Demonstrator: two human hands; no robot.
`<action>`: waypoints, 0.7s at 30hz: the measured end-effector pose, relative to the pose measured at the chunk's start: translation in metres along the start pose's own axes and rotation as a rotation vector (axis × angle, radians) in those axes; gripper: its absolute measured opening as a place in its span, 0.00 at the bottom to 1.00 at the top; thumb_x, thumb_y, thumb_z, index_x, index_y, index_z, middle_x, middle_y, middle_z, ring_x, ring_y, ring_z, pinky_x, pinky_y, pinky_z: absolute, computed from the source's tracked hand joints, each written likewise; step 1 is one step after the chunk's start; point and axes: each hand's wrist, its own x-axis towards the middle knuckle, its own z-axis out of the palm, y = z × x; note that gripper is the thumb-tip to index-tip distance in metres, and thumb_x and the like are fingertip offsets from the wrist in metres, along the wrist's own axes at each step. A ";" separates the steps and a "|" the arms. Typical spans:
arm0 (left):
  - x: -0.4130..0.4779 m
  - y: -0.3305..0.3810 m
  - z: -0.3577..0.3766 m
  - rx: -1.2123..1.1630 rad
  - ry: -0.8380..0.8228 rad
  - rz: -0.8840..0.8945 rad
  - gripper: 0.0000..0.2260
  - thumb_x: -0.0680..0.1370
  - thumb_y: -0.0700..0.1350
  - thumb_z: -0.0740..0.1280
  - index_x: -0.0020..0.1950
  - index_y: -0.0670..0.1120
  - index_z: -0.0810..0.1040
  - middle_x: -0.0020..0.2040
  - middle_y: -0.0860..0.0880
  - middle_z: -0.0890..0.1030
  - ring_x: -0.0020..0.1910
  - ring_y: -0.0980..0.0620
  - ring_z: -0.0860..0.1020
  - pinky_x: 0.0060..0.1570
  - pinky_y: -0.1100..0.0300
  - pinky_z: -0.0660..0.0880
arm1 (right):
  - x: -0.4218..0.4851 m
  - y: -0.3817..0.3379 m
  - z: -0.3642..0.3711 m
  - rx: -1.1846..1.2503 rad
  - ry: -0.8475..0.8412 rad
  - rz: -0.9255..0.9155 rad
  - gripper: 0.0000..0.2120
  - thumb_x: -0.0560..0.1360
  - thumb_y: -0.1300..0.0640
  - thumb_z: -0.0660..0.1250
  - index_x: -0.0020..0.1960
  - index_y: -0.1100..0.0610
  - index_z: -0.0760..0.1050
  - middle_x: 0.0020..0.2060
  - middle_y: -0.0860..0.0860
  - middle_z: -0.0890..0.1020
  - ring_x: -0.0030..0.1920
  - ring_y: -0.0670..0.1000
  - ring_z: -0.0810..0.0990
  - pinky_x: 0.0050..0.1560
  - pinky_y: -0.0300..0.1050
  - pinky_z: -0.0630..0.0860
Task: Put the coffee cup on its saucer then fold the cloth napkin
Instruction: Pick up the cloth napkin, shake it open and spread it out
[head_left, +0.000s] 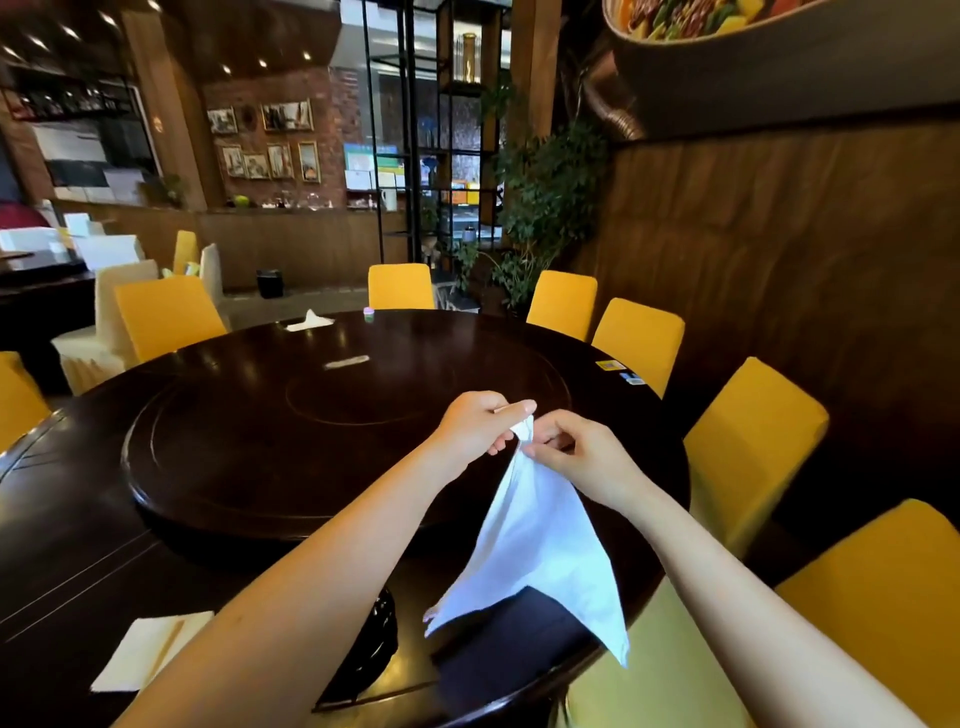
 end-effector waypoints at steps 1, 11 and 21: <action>0.001 0.003 0.002 0.006 0.003 0.018 0.17 0.75 0.50 0.67 0.29 0.45 0.69 0.26 0.50 0.72 0.25 0.56 0.70 0.26 0.69 0.68 | 0.001 -0.001 -0.001 -0.032 0.032 0.000 0.02 0.72 0.60 0.69 0.43 0.59 0.77 0.36 0.54 0.80 0.36 0.45 0.74 0.39 0.36 0.71; 0.005 0.026 -0.007 0.124 -0.096 0.204 0.17 0.72 0.47 0.71 0.30 0.45 0.67 0.28 0.49 0.66 0.28 0.55 0.67 0.29 0.63 0.62 | 0.027 -0.025 -0.009 0.055 0.385 0.137 0.04 0.75 0.64 0.57 0.43 0.62 0.69 0.35 0.50 0.71 0.36 0.48 0.70 0.34 0.38 0.66; 0.016 0.053 -0.009 -0.057 0.106 0.262 0.17 0.76 0.41 0.65 0.33 0.48 0.59 0.31 0.52 0.59 0.29 0.57 0.58 0.29 0.62 0.56 | 0.023 -0.015 -0.028 -0.369 0.154 -0.125 0.05 0.74 0.59 0.65 0.42 0.54 0.69 0.38 0.50 0.74 0.39 0.50 0.73 0.38 0.43 0.65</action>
